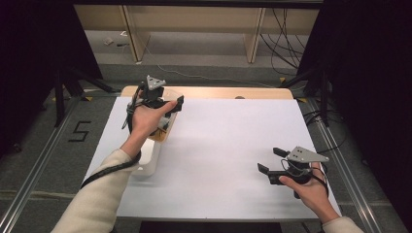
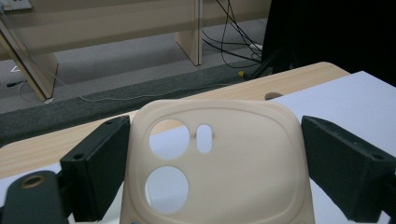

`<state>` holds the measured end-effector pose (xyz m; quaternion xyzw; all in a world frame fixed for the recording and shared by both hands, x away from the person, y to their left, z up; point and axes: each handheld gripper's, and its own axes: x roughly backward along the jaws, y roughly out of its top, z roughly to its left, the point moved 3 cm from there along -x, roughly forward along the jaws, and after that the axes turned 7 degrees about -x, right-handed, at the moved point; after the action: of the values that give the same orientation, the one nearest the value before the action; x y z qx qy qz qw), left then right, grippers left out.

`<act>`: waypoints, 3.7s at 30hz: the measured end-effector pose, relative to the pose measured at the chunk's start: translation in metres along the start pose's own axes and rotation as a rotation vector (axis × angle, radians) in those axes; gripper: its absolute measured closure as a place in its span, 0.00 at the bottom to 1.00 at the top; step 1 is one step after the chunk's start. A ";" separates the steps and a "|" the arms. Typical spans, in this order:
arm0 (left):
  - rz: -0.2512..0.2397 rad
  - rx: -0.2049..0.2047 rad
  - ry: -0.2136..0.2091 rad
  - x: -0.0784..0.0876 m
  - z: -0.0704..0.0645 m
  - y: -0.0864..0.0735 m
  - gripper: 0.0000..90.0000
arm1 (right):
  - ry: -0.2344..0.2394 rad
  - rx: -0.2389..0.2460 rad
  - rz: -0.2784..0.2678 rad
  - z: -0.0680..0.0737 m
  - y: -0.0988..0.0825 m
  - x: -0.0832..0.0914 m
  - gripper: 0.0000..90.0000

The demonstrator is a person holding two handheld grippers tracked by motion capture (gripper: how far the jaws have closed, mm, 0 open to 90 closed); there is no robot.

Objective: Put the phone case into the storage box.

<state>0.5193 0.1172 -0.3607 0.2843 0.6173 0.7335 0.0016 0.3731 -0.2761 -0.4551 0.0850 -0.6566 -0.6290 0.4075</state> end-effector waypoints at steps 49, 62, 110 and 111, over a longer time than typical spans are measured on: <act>-0.004 0.035 0.074 0.007 0.033 -0.007 0.12 | 0.002 0.000 0.004 0.000 0.000 -0.001 0.17; -0.016 0.049 0.088 0.008 0.043 -0.009 0.12 | 0.002 -0.001 0.003 0.000 0.000 -0.001 0.17; -0.028 0.090 0.126 -0.002 0.060 -0.023 0.12 | -0.003 0.000 -0.003 -0.001 0.000 0.001 0.17; -0.028 0.090 0.127 -0.002 0.060 -0.023 0.12 | -0.002 0.001 -0.004 -0.001 0.000 0.001 0.17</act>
<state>0.5387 0.1765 -0.3779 0.2282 0.6524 0.7216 -0.0402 0.3730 -0.2773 -0.4544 0.0856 -0.6571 -0.6296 0.4056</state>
